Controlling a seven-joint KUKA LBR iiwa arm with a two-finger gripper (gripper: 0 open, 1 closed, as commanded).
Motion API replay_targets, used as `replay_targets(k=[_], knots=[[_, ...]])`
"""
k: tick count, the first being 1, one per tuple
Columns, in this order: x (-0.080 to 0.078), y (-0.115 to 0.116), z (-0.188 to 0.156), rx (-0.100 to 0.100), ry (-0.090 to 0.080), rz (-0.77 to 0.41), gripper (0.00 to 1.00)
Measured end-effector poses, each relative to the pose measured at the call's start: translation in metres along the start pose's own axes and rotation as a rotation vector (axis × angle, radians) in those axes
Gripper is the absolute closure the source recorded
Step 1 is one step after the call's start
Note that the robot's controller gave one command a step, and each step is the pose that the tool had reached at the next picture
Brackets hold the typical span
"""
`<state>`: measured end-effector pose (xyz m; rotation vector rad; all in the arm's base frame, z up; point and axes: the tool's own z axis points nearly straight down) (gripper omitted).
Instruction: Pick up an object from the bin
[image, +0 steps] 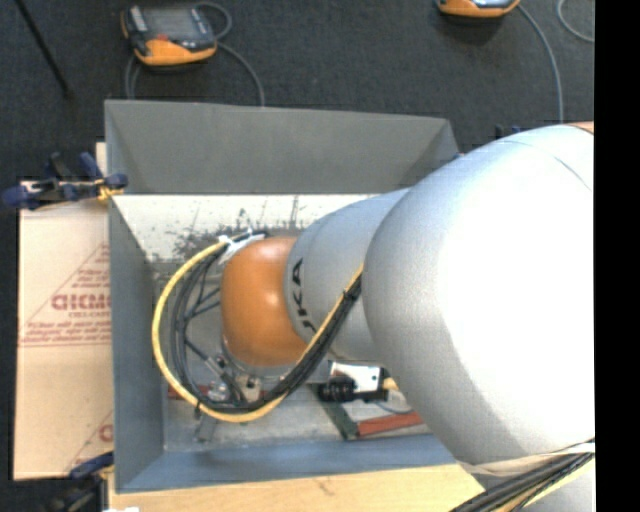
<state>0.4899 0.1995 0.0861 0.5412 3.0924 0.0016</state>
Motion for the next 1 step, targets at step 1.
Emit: replay_targets(k=[1], knots=[[0.0020,0.0337,0.0157,0.000,0.000,-0.094,1.00]])
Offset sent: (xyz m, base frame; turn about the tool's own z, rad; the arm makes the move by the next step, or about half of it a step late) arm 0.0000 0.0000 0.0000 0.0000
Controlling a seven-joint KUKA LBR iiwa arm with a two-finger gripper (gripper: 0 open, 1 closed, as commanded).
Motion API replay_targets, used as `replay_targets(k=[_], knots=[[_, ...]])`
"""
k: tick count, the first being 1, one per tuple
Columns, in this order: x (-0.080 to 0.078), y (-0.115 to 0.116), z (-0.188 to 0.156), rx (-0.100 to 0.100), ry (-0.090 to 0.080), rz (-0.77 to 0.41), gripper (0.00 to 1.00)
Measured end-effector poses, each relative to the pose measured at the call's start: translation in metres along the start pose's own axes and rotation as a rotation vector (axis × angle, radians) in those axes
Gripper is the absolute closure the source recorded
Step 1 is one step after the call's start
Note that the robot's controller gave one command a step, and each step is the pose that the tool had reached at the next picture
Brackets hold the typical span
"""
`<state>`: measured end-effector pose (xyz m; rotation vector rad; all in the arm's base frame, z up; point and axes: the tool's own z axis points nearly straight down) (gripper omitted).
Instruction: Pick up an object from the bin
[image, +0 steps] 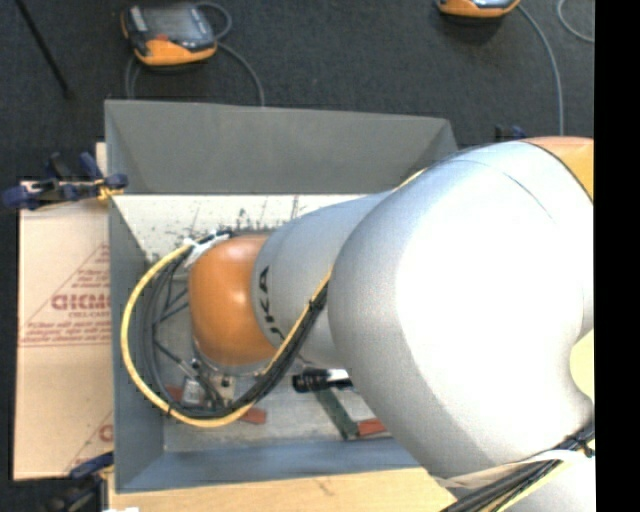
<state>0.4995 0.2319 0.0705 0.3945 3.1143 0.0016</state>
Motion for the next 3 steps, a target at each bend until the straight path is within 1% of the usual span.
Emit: replay_targets(k=[2,3], knots=[[0.001,-0.001,-0.003,0.001,0.003,0.001,1.00],[0.002,-0.002,-0.018,0.006,0.009,0.001,1.00]])
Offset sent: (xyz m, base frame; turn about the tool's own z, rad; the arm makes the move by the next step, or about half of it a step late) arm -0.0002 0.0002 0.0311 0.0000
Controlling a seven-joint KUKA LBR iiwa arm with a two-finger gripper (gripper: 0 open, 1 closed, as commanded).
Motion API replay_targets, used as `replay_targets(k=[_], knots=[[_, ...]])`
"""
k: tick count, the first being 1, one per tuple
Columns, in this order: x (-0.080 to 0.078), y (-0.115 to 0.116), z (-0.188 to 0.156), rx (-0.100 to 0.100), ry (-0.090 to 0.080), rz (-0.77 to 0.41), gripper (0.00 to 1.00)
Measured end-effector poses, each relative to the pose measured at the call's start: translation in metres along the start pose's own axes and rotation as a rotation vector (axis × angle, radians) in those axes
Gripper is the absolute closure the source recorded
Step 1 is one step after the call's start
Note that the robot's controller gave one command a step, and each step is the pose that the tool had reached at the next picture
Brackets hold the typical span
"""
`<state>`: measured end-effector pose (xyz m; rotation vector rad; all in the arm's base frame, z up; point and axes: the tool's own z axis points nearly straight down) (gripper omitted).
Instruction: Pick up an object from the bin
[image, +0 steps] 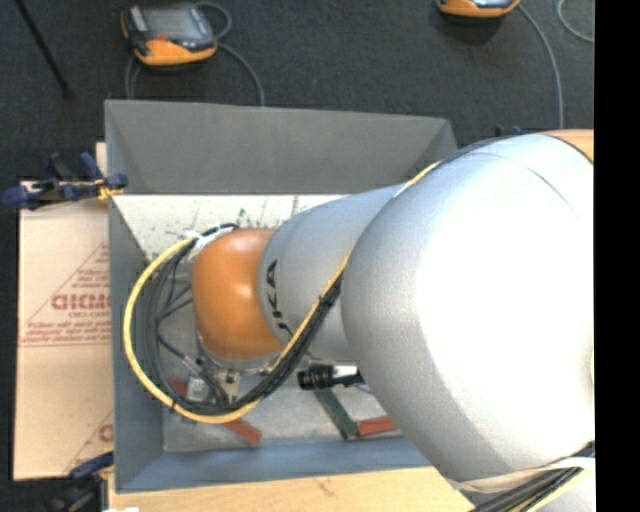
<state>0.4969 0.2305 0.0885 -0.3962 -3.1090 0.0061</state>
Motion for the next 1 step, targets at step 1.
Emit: replay_targets(k=[1], knots=[[-0.0005,0.0003,-0.0224,-0.002,-0.002,-0.001,1.00]])
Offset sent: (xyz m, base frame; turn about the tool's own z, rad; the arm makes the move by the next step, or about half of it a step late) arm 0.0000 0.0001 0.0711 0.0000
